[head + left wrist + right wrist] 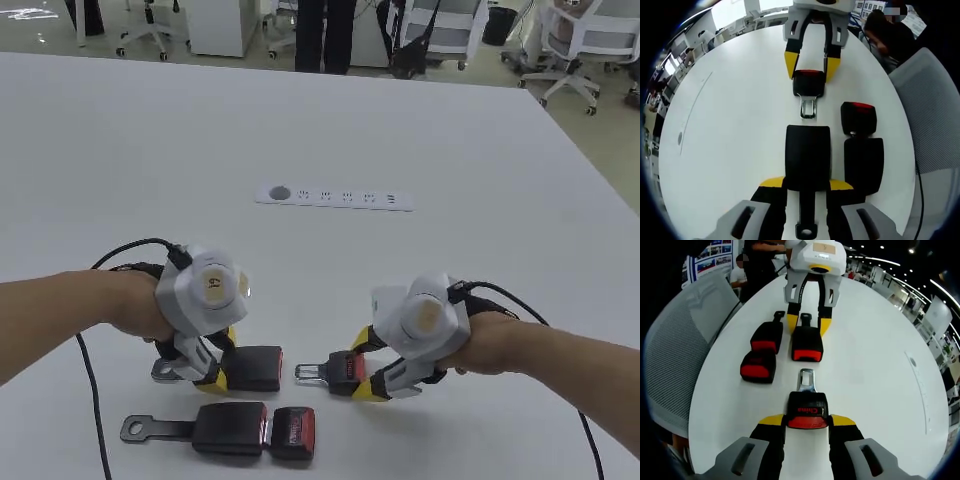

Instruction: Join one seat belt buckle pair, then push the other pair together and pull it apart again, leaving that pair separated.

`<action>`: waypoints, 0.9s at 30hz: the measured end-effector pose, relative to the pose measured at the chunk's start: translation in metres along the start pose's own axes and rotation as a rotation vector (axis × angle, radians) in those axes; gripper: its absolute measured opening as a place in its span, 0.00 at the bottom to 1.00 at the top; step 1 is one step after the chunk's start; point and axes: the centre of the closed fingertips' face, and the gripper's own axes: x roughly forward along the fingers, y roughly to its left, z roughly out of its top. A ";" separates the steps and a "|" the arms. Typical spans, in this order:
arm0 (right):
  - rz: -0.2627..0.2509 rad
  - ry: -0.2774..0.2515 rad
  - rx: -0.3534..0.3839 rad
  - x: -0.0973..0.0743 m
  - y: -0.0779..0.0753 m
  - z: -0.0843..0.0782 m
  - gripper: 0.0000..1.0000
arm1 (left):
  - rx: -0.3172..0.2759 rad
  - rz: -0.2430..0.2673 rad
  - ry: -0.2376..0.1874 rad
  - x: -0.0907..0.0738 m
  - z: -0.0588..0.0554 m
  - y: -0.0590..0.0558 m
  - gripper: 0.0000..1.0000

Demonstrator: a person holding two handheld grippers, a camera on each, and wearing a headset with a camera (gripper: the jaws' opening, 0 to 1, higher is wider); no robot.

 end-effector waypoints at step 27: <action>-0.005 -0.028 -0.013 0.017 0.001 0.022 0.30 | -0.012 0.001 -0.004 0.000 0.001 -0.001 0.31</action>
